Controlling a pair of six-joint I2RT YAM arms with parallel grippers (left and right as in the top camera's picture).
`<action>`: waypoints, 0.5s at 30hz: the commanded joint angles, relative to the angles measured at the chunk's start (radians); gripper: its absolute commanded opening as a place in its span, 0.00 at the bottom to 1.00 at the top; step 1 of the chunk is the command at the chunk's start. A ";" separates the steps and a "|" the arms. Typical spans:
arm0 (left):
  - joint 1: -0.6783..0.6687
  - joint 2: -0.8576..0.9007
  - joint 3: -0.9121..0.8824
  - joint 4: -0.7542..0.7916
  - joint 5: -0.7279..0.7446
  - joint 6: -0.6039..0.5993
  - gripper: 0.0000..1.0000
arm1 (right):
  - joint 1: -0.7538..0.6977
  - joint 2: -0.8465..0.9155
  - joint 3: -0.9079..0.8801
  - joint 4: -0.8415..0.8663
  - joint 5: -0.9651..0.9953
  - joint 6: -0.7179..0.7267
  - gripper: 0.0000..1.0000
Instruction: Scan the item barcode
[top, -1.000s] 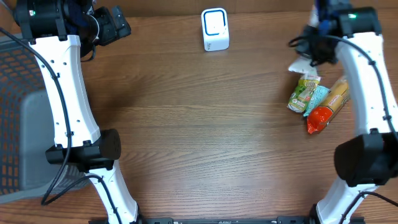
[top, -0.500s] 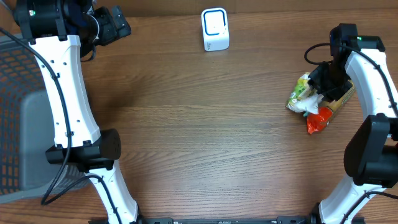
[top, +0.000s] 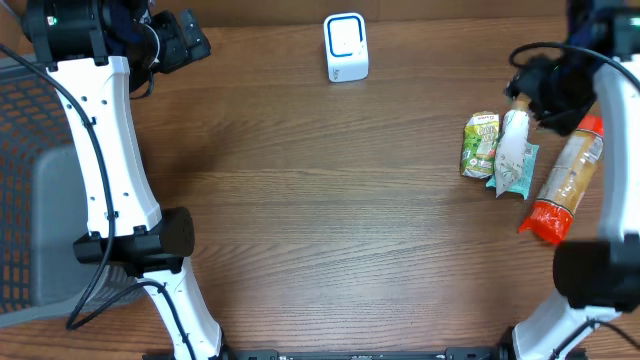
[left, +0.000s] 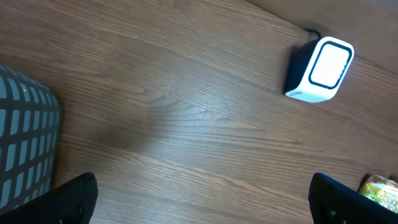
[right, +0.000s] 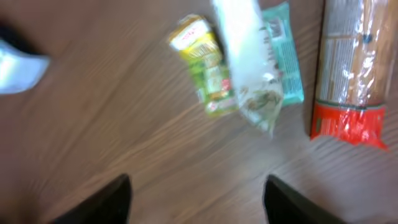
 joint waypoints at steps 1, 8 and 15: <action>-0.008 -0.026 0.002 -0.002 -0.006 0.019 1.00 | 0.064 -0.138 0.156 -0.015 -0.060 -0.033 1.00; -0.008 -0.026 0.002 -0.002 -0.006 0.019 1.00 | 0.152 -0.291 0.209 0.002 -0.198 -0.030 1.00; -0.008 -0.026 0.002 -0.002 -0.006 0.019 1.00 | 0.158 -0.376 0.209 -0.015 -0.179 -0.161 1.00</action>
